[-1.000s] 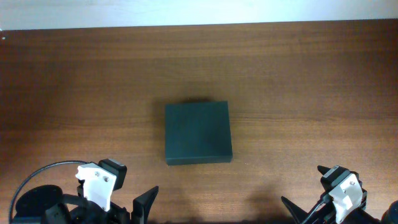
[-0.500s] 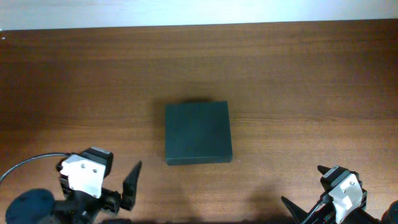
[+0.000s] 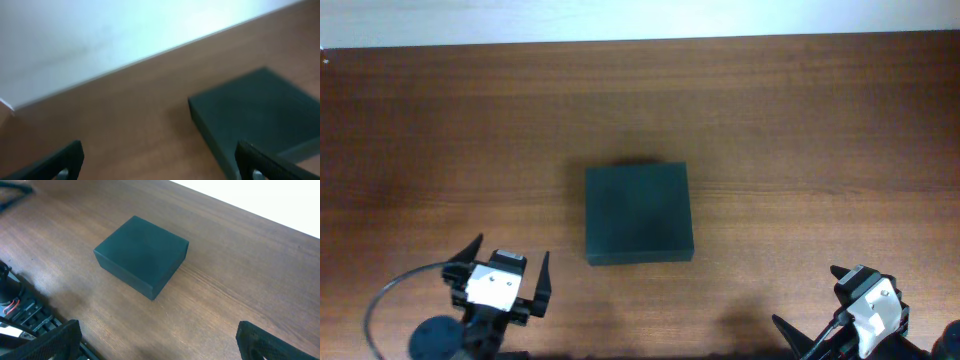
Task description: Pack container
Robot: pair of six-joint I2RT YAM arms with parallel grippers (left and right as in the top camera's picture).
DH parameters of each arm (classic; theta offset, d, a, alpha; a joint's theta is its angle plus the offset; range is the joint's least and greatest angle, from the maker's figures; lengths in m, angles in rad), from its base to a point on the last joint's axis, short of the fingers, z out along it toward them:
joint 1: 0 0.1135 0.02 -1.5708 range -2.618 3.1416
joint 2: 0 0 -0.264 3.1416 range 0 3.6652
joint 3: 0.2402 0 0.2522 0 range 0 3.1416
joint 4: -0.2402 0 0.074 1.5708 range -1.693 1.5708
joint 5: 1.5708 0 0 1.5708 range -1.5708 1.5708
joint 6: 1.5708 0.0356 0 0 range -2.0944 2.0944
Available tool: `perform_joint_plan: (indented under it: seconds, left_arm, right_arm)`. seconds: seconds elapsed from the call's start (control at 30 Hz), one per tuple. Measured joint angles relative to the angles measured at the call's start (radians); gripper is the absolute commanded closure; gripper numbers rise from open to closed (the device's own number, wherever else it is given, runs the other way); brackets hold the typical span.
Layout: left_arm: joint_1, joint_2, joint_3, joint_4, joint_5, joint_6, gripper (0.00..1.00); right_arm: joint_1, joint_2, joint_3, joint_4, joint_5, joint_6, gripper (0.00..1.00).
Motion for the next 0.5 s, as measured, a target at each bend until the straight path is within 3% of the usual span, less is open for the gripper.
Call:
perform_joint_plan:
  seconds: [0.17,0.5]
  left_arm:
    - [0.004,-0.092,-0.182,0.059,-0.01,-0.077,0.01]
    - [0.004,-0.15,-0.356,0.099,-0.077,-0.223,0.01]
  right_arm:
    - [0.0,0.0,0.0,0.0,0.0,0.0,0.01]
    - [0.0,0.0,0.0,0.0,0.0,-0.002,0.01]
